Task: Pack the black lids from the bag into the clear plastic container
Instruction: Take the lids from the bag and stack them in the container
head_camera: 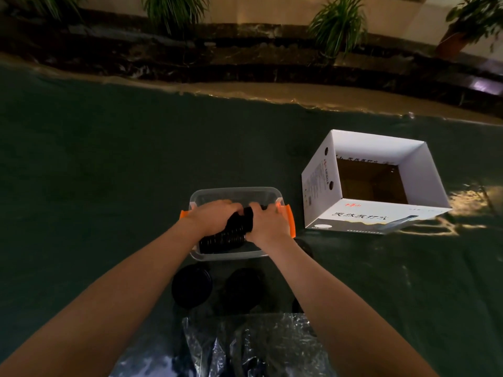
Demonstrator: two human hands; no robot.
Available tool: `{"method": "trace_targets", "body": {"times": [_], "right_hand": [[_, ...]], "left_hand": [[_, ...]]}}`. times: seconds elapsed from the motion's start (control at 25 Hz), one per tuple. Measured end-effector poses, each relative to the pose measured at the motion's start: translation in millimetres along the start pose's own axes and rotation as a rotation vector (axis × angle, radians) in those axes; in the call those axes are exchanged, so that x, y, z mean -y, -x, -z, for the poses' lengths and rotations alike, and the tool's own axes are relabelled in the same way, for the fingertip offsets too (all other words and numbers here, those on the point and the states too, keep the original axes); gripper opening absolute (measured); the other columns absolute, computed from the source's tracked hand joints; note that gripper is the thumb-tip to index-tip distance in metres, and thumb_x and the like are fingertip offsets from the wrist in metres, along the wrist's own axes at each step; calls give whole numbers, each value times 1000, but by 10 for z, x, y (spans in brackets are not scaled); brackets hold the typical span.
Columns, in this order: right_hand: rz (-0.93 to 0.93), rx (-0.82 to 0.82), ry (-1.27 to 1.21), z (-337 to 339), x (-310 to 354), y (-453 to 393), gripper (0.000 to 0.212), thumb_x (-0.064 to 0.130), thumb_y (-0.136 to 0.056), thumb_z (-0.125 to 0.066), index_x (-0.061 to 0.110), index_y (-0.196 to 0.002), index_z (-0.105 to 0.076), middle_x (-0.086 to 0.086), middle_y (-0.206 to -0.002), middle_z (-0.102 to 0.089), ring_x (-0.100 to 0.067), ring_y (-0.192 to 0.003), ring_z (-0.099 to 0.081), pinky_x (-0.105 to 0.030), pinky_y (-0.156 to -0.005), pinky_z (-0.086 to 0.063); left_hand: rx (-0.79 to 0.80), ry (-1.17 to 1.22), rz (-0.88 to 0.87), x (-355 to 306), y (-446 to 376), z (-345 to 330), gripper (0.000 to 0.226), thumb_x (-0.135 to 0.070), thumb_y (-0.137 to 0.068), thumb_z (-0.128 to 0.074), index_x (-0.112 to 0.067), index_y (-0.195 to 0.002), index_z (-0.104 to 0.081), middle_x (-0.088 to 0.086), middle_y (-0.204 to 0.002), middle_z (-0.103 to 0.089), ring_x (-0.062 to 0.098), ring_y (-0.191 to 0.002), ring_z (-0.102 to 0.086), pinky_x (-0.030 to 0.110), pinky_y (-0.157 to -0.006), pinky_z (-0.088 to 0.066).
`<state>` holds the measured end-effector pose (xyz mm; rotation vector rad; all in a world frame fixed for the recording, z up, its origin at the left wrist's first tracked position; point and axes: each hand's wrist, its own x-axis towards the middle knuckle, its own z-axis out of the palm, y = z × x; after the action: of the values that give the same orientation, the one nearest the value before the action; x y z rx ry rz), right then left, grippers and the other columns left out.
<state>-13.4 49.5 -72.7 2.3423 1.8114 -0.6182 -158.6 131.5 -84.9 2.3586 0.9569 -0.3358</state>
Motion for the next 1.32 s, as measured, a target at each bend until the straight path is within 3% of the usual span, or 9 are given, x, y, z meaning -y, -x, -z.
{"method": "trace_targets", "body": {"times": [0.08, 0.16, 0.24, 0.36, 0.72, 0.88, 1.0, 1.16, 1.32], "right_hand": [[9, 140, -129, -89, 5, -27, 76, 35, -77, -75, 26, -140, -35, -14, -140, -44, -32, -125, -48, -40, -94, -51], [-9, 248, -378, -131, -13, -26, 81, 25, -75, -76, 23, -142, -31, -8, -140, -44, -25, -119, -50, -34, -89, -52], [-127, 333, -705, -71, -63, -15, 89, 14, -77, -75, 26, -146, -21, -5, -139, -43, -20, -110, -52, -29, -76, -55], [-295, 418, -995, 52, -106, -25, 78, 3, -85, -64, 30, -146, -23, -7, -140, -42, -30, -122, -49, -41, -85, -57], [-209, 422, -731, 81, -72, 30, 43, 10, -90, -53, 16, -132, -44, -12, -119, -57, -25, -101, -57, -41, -92, -53], [-162, 350, -644, 15, -23, 16, 28, 26, -98, -45, 14, -123, -51, -13, -114, -63, -27, -100, -63, -36, -77, -56], [-105, 314, -553, -65, -22, -38, 37, 35, -103, -34, 10, -125, -51, -13, -111, -64, -27, -99, -64, -36, -84, -55], [-78, 202, -448, -184, -40, -55, 38, 34, -103, -35, 10, -126, -52, 0, -79, -59, -10, -64, -56, -20, -57, -43], [-108, 83, -392, -277, -26, -20, 36, 37, -100, -44, 15, -128, -51, 3, -83, -61, -9, -69, -59, -22, -60, -48]], "left_hand": [[-67, 62, 40, 41, 57, -23, 27, -20, -92, -41, -30, -111, -57, -3, -117, -64, 14, -102, -59, 40, -92, -49], [-91, 41, 68, 64, 105, -75, 30, -37, -92, -44, -29, -120, -50, -2, -122, -63, 14, -103, -58, 40, -90, -49], [-54, -80, 106, 42, 142, -150, 66, -65, -82, -48, -29, -135, -36, -1, -133, -57, 19, -112, -58, 47, -92, -47], [28, -174, 125, -50, 143, -264, 107, -69, -66, -66, -29, -149, -11, 3, -147, -42, 26, -125, -50, 50, -100, -41], [253, -149, 131, -36, 165, -146, 119, -57, -61, -79, -36, -150, -1, 2, -148, -39, 28, -128, -47, 52, -101, -43], [402, -174, 310, -72, 153, -120, 110, -82, -70, -50, -32, -151, 5, 6, -149, -42, 33, -132, -44, 57, -108, -33], [312, 7, 300, -47, 161, -55, 85, -78, -84, -23, -33, -152, 0, 12, -150, -42, 34, -137, -39, 52, -114, -26], [272, -67, 251, -60, 196, -77, 72, -71, -90, -21, -32, -150, -18, 10, -147, -46, 32, -134, -43, 52, -112, -30], [302, -170, 245, -64, 239, -184, 68, -76, -86, -21, -43, -146, -21, -5, -157, -29, 37, -143, -20, 72, -105, -19]]}}
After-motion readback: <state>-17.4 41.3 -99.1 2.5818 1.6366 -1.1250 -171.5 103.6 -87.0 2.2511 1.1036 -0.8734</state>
